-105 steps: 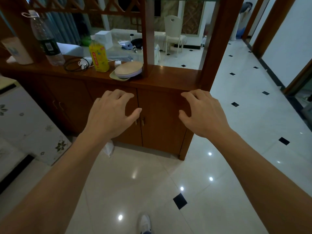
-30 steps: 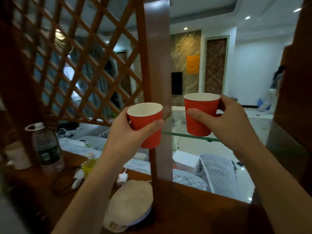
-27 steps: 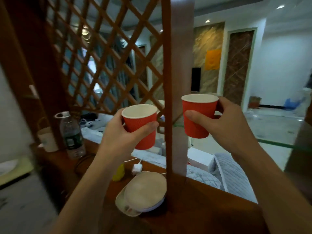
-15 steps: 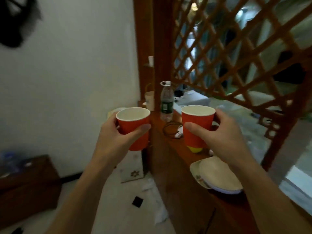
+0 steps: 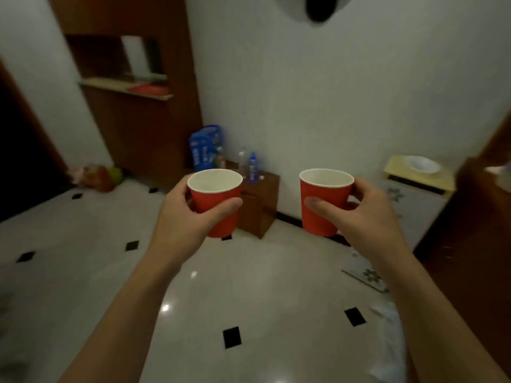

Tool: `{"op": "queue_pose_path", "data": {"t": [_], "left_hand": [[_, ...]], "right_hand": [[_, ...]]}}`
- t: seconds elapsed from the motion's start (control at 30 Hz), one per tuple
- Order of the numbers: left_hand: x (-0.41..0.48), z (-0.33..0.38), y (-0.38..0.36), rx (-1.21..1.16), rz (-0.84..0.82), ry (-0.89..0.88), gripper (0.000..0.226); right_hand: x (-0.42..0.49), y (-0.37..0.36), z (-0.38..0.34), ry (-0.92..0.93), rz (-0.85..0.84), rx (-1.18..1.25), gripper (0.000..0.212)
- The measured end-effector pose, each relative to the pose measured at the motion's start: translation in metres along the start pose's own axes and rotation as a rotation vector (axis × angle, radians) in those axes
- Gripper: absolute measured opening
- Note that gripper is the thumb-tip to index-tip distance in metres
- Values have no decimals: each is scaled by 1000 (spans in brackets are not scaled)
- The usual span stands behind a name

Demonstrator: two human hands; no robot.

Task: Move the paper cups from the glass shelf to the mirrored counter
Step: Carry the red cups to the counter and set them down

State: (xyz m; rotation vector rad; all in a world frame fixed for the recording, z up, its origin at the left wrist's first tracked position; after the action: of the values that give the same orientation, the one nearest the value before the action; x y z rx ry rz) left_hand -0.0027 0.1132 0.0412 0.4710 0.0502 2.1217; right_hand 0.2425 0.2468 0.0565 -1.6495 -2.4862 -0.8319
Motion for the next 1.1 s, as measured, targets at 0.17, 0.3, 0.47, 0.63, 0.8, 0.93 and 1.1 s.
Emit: {"op": "queue_pose_path", "data": {"t": [0.17,0.3,0.47,0.63,0.8,0.93,1.1], "left_hand": [[0,-47,102,64,201,125,82],[15,-81,183,102,337,170,88],[57,-122,282,133,434,206,99],[103,-157,360,142,481,218,102],[143,-190,411,130,505,254,97],[185,-220,441,153,539,271,102],[254,-262,468,163,563,272,96]], "right_hand": [[47,-120,-17,59,-202,77,88],[90,-217,-30,100,-345,92,94],[148,-340,-52,88,-445,150,89],[196,-444,-73,77,-532,187,82],[240,-517,-85,101,-586,177,85],[282,-569,-83,98,-617,167,88],[351,-628,-70,83,-634,208,80]]}}
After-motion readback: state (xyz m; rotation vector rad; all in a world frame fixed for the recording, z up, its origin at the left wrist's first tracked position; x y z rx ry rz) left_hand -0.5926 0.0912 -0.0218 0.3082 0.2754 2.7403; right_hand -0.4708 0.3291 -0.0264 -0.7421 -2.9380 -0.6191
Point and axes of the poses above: each hand's wrist, its own x-axis towards the middle knuckle, its own y-axis out of the back of the hand, z = x × y, the point moved 4 cm from there along x, towards the middle knuckle, and after that the axes turned 7 degrees about -z, right-handed, at the moved point
